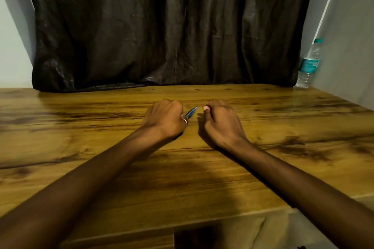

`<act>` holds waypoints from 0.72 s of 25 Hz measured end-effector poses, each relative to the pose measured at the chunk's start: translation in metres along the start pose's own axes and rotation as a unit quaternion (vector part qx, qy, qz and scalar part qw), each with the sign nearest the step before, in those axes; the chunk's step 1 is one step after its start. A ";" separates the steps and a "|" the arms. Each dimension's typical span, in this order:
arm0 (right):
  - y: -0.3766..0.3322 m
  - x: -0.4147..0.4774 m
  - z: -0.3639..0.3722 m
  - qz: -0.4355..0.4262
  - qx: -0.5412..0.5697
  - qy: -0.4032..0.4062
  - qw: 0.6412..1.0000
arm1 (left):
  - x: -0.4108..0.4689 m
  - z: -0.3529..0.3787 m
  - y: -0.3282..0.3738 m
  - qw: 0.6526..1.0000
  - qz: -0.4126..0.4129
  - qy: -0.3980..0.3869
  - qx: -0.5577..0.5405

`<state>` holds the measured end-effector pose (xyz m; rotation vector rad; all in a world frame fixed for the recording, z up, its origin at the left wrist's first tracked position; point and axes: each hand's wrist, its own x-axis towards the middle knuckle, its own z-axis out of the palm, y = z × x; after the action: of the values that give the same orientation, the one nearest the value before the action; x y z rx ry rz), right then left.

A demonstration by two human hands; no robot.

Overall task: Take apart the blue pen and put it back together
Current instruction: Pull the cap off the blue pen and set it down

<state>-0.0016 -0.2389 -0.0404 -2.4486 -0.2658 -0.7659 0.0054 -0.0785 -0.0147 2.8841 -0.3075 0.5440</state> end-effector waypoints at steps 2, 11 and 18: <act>0.000 0.010 -0.002 0.041 0.113 0.000 0.993 | -0.006 -0.012 -0.020 0.999 0.050 0.015 -0.014; -0.036 0.065 0.000 0.062 0.341 -0.157 0.925 | -0.018 -0.014 -0.079 0.984 0.126 0.106 -0.066; -0.033 0.060 0.019 0.098 0.433 -0.146 0.884 | -0.015 0.002 -0.083 0.973 0.111 0.106 -0.173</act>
<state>0.0451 -0.1998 -0.0042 -1.6734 -0.3675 -0.1107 0.0122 0.0029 -0.0341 2.4450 -0.6262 0.7463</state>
